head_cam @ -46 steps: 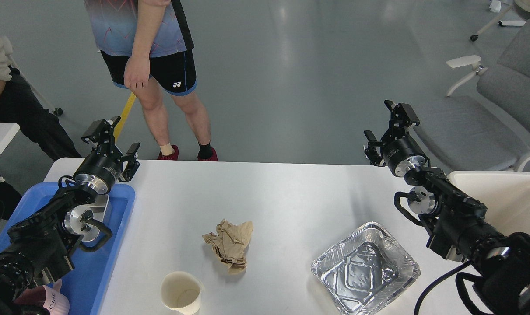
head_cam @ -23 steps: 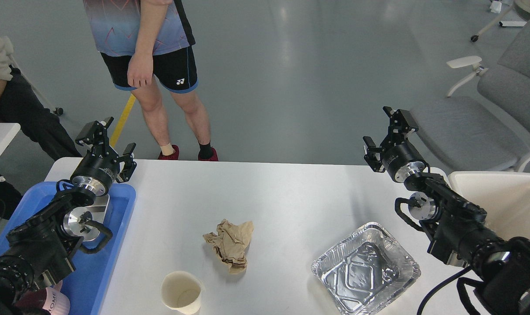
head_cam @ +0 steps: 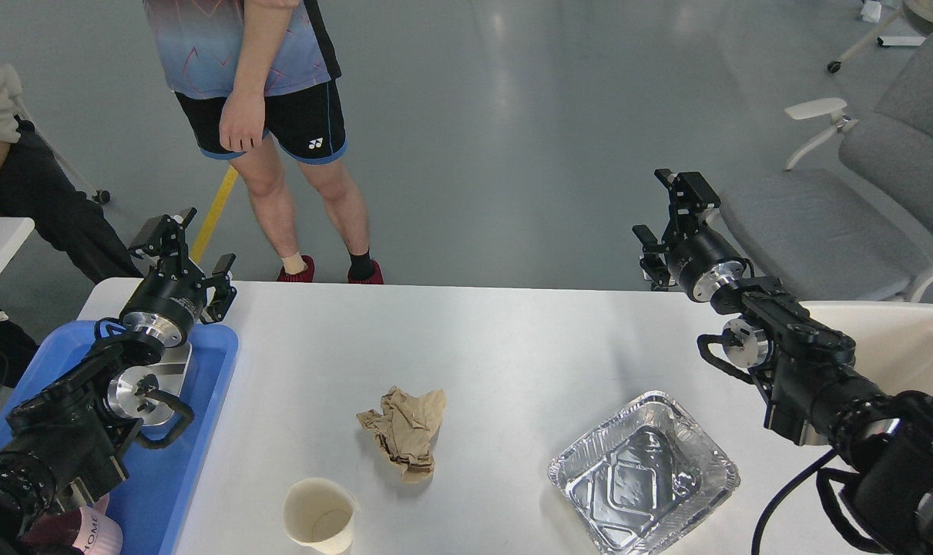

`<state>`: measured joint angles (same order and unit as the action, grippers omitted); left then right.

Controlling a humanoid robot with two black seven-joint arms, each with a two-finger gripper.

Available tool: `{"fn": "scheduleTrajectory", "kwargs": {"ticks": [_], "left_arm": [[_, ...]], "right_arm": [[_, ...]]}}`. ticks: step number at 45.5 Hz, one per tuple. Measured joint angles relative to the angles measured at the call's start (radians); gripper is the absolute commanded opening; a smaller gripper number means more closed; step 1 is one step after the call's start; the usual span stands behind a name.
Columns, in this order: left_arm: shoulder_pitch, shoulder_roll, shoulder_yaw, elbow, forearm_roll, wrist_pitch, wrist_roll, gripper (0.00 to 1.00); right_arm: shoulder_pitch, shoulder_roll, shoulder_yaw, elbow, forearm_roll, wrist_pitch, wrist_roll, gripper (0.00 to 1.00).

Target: Tidy desktop

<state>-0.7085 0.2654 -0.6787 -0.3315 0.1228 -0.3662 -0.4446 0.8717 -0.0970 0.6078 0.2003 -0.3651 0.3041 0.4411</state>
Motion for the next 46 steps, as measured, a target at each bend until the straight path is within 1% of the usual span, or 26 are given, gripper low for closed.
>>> {"fn": "scheduleTrajectory", "kwargs": {"ticks": [9, 16, 23, 27, 30, 41, 46], "left_arm": [[0.000, 0.007, -0.002, 0.000, 0.001, -0.006, 0.000, 0.89], [0.000, 0.007, -0.002, 0.000, 0.001, -0.008, 0.000, 0.89], [0.000, 0.009, 0.002, 0.000, 0.001, -0.011, 0.001, 0.89], [0.000, 0.010, 0.003, 0.000, 0.001, -0.012, 0.001, 0.89], [0.002, 0.010, 0.004, 0.000, 0.001, -0.012, 0.001, 0.89], [0.013, 0.011, 0.005, 0.000, 0.006, -0.013, 0.001, 0.89], [0.017, 0.011, 0.005, 0.000, 0.008, -0.013, 0.000, 0.89]], "right_arm": [[-0.021, -0.107, -0.091, 0.014, 0.000, 0.019, 0.005, 1.00], [-0.027, -0.194, -0.173, 0.020, -0.004, 0.095, 0.007, 1.00], [-0.032, -0.329, -0.242, 0.065, -0.020, 0.151, 0.026, 1.00], [-0.038, -0.446, -0.263, 0.146, -0.036, 0.170, 0.034, 1.00], [-0.057, -0.552, -0.269, 0.242, -0.056, 0.176, 0.037, 1.00], [-0.175, -1.013, -0.266, 0.654, -0.123, 0.178, 0.052, 1.00], [-0.226, -1.210, -0.259, 0.775, -0.127, 0.185, 0.069, 1.00]]}}
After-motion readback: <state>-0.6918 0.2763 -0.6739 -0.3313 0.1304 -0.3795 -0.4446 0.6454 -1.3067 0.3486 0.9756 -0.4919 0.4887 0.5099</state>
